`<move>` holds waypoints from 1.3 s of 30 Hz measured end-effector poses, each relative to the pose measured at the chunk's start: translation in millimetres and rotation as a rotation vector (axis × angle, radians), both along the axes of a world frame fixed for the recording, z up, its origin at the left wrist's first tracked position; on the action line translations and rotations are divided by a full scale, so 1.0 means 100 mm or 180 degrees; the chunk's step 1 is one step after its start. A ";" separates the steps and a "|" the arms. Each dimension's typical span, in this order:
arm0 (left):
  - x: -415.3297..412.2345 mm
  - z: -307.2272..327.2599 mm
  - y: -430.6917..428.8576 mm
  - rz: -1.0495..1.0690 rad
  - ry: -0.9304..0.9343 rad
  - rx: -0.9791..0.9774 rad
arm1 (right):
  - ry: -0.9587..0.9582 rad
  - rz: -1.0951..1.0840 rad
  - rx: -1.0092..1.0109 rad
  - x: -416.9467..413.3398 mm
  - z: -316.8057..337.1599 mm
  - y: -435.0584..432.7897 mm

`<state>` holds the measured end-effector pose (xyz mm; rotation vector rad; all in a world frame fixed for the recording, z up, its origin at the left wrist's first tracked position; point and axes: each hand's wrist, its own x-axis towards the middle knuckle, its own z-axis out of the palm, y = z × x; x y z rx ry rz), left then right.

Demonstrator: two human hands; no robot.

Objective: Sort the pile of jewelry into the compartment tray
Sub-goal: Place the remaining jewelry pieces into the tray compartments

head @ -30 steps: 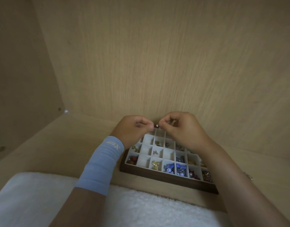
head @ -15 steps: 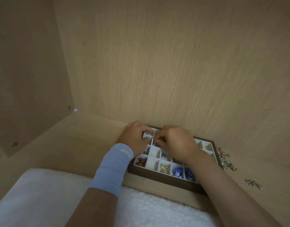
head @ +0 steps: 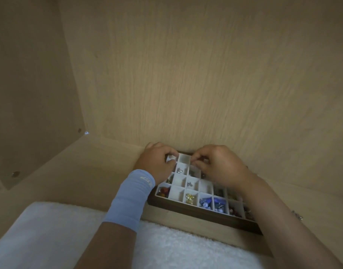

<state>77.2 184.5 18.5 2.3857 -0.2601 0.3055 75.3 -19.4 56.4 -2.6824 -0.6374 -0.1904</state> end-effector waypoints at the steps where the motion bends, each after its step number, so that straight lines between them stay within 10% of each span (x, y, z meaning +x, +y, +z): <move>1: 0.00 0.02 -0.02 -0.0018 -0.0068 -0.0026 | 0.0057 -0.0079 0.0115 -0.04 0.06 -0.10; 23: -0.46 0.13 -2.23 -0.1541 -0.0036 0.0887 | 0.2201 -0.1349 -0.0661 -0.54 0.24 -2.05; 39: -0.45 0.02 -2.37 -0.1447 -0.0102 0.1229 | 0.2232 -0.1158 0.0106 -0.42 0.05 -2.07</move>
